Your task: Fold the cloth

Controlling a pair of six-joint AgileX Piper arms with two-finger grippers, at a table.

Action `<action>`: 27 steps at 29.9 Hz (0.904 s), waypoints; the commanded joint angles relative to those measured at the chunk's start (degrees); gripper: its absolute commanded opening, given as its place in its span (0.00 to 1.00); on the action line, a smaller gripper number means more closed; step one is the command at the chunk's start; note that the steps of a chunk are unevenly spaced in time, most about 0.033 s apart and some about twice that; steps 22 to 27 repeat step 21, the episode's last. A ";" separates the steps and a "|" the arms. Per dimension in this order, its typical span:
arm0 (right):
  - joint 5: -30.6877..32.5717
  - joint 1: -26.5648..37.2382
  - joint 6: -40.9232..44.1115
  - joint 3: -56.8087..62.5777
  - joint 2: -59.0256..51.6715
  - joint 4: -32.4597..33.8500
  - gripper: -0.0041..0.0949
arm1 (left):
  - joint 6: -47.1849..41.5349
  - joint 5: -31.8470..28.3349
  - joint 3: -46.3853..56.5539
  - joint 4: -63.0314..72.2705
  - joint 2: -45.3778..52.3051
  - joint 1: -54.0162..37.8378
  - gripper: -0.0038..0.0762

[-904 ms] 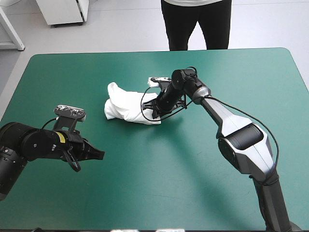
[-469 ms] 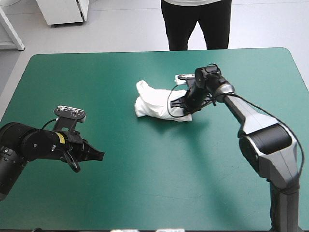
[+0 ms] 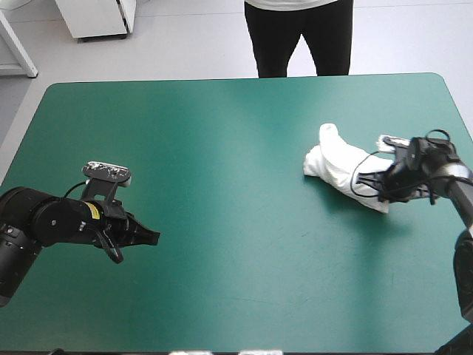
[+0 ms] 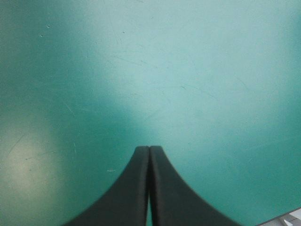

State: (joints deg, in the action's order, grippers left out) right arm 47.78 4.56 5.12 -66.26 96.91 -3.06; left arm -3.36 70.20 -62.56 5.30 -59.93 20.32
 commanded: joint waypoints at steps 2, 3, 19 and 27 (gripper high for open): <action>-0.83 9.46 -3.73 5.92 -7.70 3.06 0.02 | -0.01 -2.03 -1.48 1.20 0.96 0.03 0.04; -0.95 11.46 -4.10 7.22 -8.87 3.06 0.02 | -0.01 -2.03 -1.48 1.20 0.96 0.03 0.04; -0.15 21.95 -10.32 12.74 -14.36 -2.18 0.48 | 0.09 -2.03 -1.48 1.69 0.96 0.03 0.04; -0.15 21.95 -9.61 12.74 -14.50 -2.18 0.63 | 0.09 -2.03 -1.48 1.69 0.96 0.03 0.04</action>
